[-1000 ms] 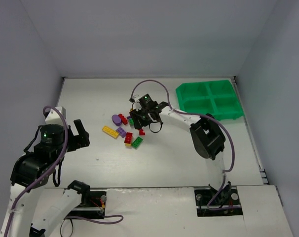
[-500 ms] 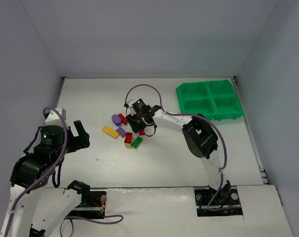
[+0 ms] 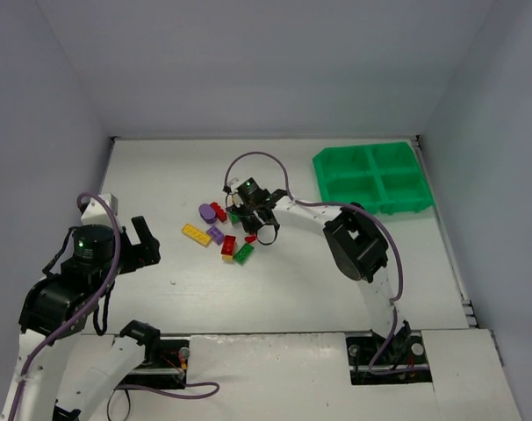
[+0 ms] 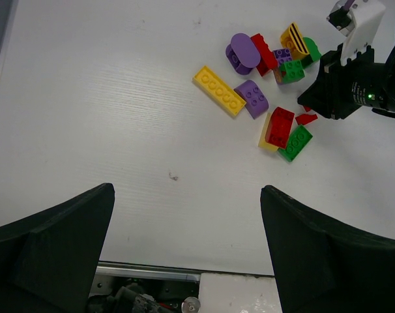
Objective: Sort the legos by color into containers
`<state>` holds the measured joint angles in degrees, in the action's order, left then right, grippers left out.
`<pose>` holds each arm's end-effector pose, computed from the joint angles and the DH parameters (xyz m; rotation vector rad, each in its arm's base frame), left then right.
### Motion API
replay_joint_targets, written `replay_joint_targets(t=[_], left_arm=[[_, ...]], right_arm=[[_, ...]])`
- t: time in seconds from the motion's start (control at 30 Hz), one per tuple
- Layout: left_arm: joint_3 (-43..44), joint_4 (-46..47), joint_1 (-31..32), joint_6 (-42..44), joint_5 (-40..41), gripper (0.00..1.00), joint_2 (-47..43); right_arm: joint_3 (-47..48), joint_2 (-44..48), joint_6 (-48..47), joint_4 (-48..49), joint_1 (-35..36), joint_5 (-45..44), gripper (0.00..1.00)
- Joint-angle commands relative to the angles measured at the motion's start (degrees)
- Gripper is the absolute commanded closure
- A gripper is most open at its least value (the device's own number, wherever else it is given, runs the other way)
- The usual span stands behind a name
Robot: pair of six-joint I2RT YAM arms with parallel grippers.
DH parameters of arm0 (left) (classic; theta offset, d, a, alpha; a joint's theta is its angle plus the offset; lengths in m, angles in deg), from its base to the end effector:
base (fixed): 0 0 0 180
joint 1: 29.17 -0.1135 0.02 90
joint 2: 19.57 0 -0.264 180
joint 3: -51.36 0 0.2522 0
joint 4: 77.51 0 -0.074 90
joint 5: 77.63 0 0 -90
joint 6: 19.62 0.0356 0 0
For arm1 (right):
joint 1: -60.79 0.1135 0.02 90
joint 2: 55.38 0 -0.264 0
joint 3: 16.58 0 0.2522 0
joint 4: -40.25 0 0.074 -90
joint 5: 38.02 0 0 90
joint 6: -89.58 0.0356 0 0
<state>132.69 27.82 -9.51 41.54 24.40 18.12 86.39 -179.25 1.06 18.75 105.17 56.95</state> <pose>0.0843 -0.0222 0.3929 -0.2940 2.0917 -0.2871 0.3435 0.3404 0.1689 -0.9055 2.1811 0.5001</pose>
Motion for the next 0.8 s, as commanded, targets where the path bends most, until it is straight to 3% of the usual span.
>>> replay_joint_targets(t=[0.0, 0.17, 0.37, 0.5, 0.77], left_arm=[[0.46, 1.58, 0.12, -0.69, 0.18, 0.13, 0.54], [1.33, 1.58, 0.2, -0.43, -0.08, 0.13, 0.89], [1.69, 2.46, 0.2, -0.17, -1.92, 0.13, 0.72], [1.34, 3.95, 0.12, 1.06, -3.07, 0.13, 0.89], [-0.86, 8.6, 0.2, 0.81, -2.28, 0.13, 4.23]], right_arm=[[0.17, 2.93, -0.6, -0.25, -0.78, -1.46, 1.0], [2.37, 10.38, 0.11, 0.54, -5.43, -0.23, 1.0], [7.9, 18.93, 2.56, 0.45, -21.24, 1.53, 1.0], [12.38, 18.15, 2.3, 0.45, -33.53, 1.62, 1.0], [20.82, 6.55, 2.04, 2.56, -44.64, -0.49, 0.99]])
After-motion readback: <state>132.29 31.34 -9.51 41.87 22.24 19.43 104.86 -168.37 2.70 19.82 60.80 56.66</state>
